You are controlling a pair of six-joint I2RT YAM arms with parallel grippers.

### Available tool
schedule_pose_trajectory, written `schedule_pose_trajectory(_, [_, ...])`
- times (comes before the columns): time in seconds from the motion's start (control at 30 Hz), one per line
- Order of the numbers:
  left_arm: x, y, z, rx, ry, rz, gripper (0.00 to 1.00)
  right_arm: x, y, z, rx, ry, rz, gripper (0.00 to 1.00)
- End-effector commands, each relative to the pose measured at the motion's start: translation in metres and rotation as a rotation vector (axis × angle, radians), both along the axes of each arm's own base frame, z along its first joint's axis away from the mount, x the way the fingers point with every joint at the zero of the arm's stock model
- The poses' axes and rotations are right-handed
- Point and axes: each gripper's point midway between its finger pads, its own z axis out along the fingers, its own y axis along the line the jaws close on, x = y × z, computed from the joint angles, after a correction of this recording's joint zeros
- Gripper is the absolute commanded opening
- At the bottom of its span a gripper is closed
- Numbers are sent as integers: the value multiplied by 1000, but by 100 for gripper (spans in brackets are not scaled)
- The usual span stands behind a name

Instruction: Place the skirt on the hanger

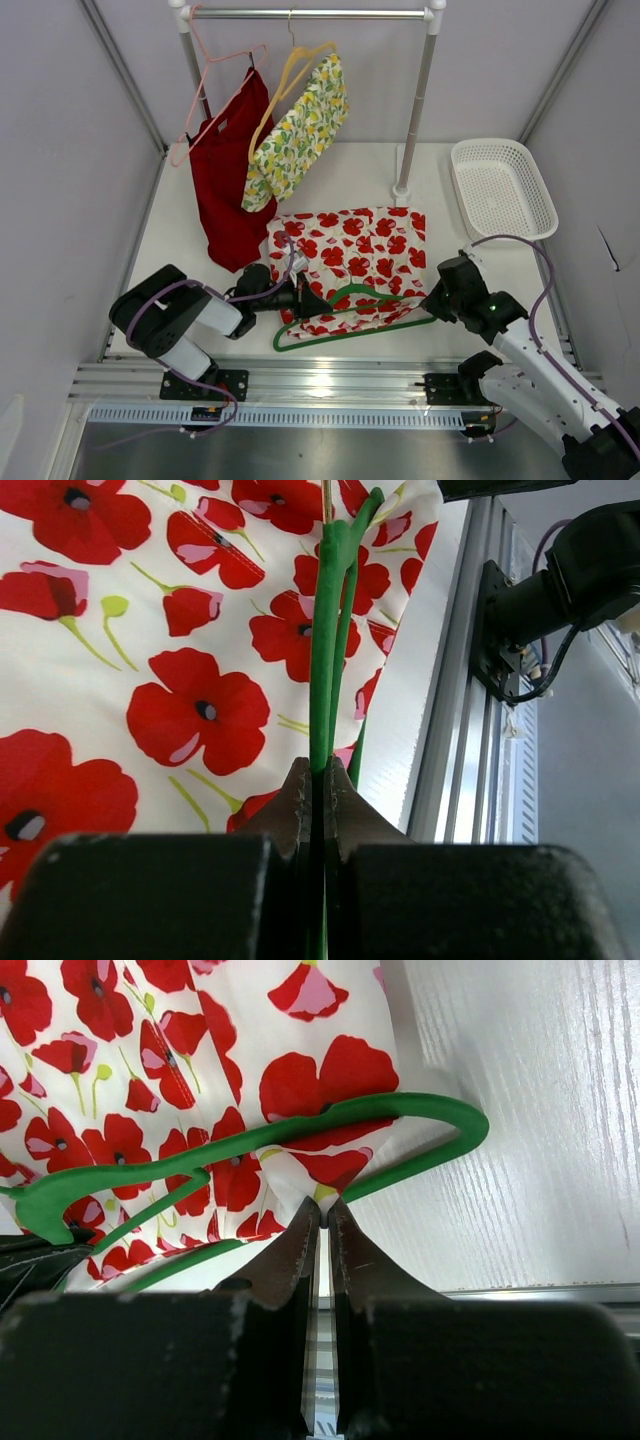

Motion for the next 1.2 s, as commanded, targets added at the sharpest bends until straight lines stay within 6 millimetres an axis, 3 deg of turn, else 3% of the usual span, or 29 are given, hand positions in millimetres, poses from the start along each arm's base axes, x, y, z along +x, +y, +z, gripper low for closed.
schedule_pose_trajectory(0.0, [15,6,-4,51,-81,43,0,0,-8,-1,-10,-6,-26,1])
schedule_pose_trajectory(0.1, [19,8,-8,73,-92,69,0,-2,-11,-6,-10,4,-30,1])
schedule_pose_trajectory(0.4, [26,9,-10,95,-109,92,0,11,-14,11,28,-5,-33,2])
schedule_pose_trajectory(0.63, [36,13,-8,125,-132,138,0,-4,-14,-20,50,59,-52,5])
schedule_pose_trajectory(0.8, [35,11,-7,120,-129,126,0,-8,-15,-27,50,66,-64,22])
schedule_pose_trajectory(0.83, [33,10,-8,119,-127,117,0,-9,-16,-26,48,65,-70,35])
schedule_pose_trajectory(0.9, [32,7,-9,117,-121,106,0,-7,-14,-18,51,36,-63,51])
schedule_pose_trajectory(0.93, [32,7,-9,116,-121,106,0,-9,-13,-18,49,35,-56,54])
schedule_pose_trajectory(1.03, [31,6,-12,118,-114,100,0,-7,0,0,54,-7,-21,58])
schedule_pose_trajectory(1.17, [30,6,-12,119,-111,97,0,-4,32,20,86,-97,72,46])
